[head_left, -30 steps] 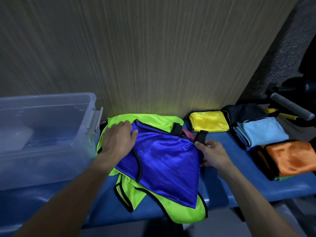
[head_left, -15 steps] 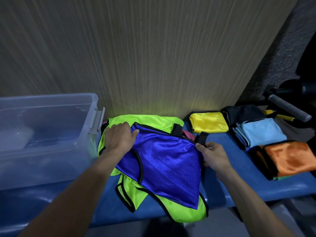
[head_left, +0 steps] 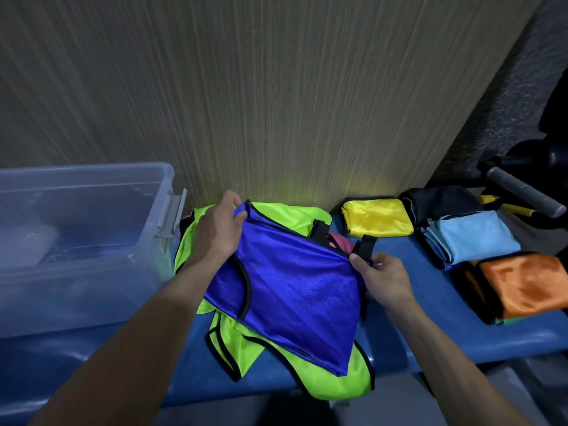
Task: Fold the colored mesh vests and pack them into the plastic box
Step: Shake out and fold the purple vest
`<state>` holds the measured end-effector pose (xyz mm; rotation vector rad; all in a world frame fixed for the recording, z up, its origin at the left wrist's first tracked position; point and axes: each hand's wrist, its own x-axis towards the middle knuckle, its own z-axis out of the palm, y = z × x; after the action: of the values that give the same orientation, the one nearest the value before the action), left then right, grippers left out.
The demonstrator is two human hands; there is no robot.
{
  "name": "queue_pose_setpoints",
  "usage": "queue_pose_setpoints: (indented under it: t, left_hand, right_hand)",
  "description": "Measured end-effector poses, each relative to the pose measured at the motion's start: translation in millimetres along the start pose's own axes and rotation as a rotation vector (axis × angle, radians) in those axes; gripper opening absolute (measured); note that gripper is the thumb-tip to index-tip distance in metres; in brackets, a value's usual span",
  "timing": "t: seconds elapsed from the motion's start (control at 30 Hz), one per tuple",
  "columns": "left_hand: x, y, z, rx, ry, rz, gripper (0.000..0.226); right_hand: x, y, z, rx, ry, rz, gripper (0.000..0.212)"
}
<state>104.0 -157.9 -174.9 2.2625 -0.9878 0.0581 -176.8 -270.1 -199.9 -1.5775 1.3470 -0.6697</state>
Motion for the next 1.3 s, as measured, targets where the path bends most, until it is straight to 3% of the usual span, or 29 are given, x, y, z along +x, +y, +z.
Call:
queue_pose_setpoints:
  t: [0.13, 0.2, 0.23, 0.3, 0.37, 0.4, 0.53, 0.63, 0.7, 0.77, 0.87, 0.97, 1.1, 1.2, 1.3]
  left_hand:
    - [-12, 11, 2, 0.268, 0.033, 0.178, 0.031]
    - [-30, 30, 0, 0.213, 0.118, 0.372, 0.027]
    - [-42, 40, 0, 0.160, 0.088, 0.491, 0.026]
    - [-69, 47, 10, 0.166, -0.199, 0.622, 0.045]
    - [-85, 40, 23, 0.358, -0.525, 0.613, 0.071]
    - [-86, 35, 27, 0.430, -0.594, 0.611, 0.077]
    - [-92, 43, 17, 0.328, -0.489, 0.714, 0.081]
    - [-123, 62, 6, 0.297, -0.587, 0.773, 0.092]
    - [-152, 75, 3, 0.321, -0.567, 0.813, 0.100]
    - [-180, 89, 2, 0.347, -0.480, 0.849, 0.096]
    - [-209, 100, 10, 0.433, -0.285, 0.876, 0.065]
    - [-215, 101, 13, 0.471, -0.266, 0.823, 0.044]
    - [-212, 97, 8, 0.462, -0.319, 0.791, 0.035]
    - [-213, 100, -3, 0.257, -0.321, 0.759, 0.022]
    - [-211, 110, -21, -0.087, -0.394, 0.597, 0.016]
  right_hand:
    - [2, 0, 1, -0.026, 0.018, 0.004, 0.037]
    - [2, -1, 1, -0.039, 0.012, -0.002, 0.037]
    - [3, -1, 1, -0.047, 0.008, -0.003, 0.037]
    - [3, -2, 1, -0.063, 0.011, -0.007, 0.039]
    - [3, -3, 2, -0.073, 0.016, -0.017, 0.038]
    - [1, -5, 2, -0.063, 0.016, -0.020, 0.036]
    - [-3, -4, 1, 0.011, -0.003, -0.015, 0.031]
    - [-5, 0, 1, 0.060, 0.016, -0.009, 0.030]
    - [-6, -1, 1, 0.079, 0.033, -0.002, 0.029]
    - [-6, -1, 1, 0.080, 0.055, -0.013, 0.029]
    - [-8, -2, 0, 0.109, 0.056, -0.004, 0.029]
    - [-11, -3, -4, 0.155, 0.052, 0.015, 0.028]
    - [-14, -4, -13, 0.208, 0.049, 0.058, 0.030]
    - [-20, -15, -29, 0.267, 0.055, 0.096, 0.035]
    - [-23, -26, -51, 0.269, 0.084, 0.081, 0.038]
